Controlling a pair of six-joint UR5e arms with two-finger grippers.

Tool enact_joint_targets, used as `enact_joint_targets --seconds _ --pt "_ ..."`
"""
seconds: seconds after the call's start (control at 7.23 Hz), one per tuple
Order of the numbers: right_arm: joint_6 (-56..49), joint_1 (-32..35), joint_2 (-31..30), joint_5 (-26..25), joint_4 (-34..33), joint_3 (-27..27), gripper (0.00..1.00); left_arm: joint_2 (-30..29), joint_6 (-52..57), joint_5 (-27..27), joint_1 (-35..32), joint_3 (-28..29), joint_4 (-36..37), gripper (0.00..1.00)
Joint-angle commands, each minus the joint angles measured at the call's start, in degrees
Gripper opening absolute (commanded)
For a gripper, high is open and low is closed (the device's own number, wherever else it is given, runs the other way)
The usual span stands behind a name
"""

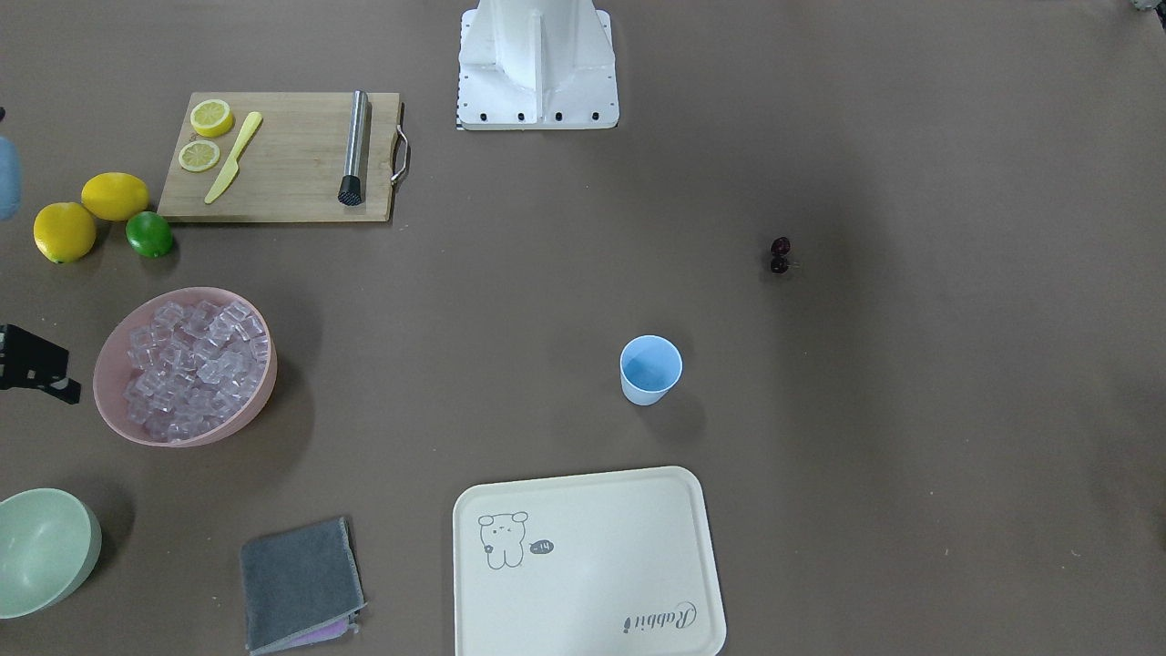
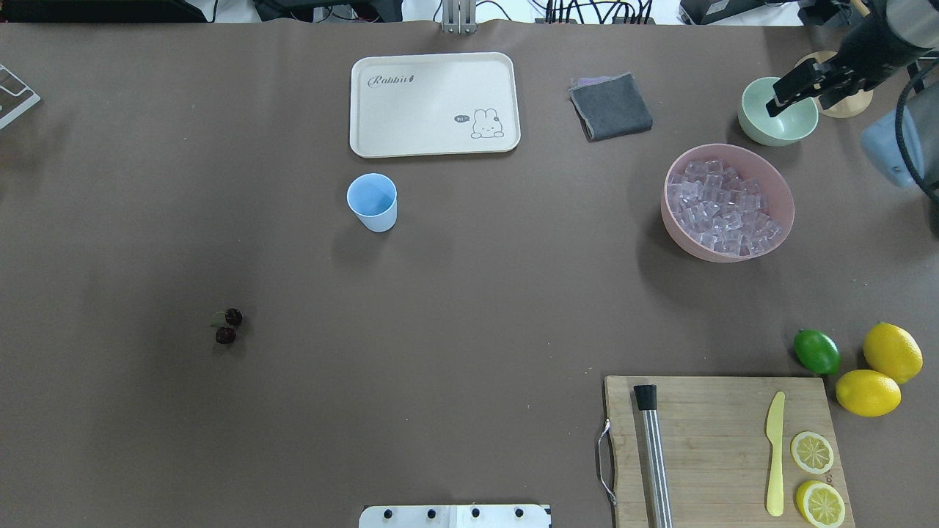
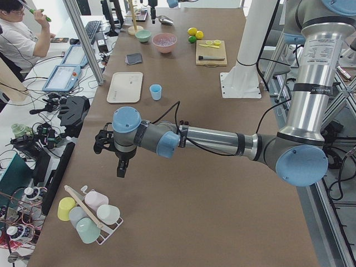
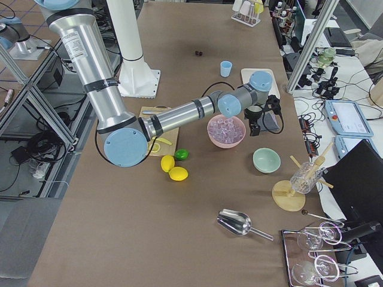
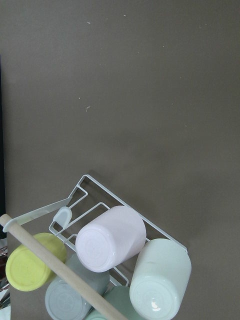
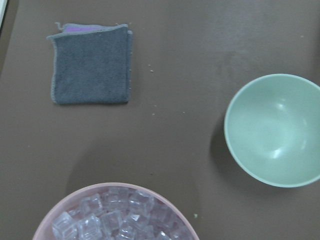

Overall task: Put ice and cherries in cup
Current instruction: 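Lower the right gripper into the pink bowl and grasp an ice cube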

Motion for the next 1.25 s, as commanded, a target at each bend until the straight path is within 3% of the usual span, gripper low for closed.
enact_joint_targets --seconds 0.0,0.55,1.11 --pt "2.27 -6.02 0.18 -1.14 6.15 -0.42 0.98 0.09 0.09 0.01 -0.07 0.02 0.03 0.98" --pt "4.39 -11.76 -0.79 -3.60 9.78 -1.90 0.98 0.27 0.09 0.01 -0.15 0.01 -0.06 0.98" --pt "4.39 -13.27 -2.99 -3.52 12.60 -3.41 0.99 0.18 0.09 0.01 -0.15 -0.16 -0.06 0.98"
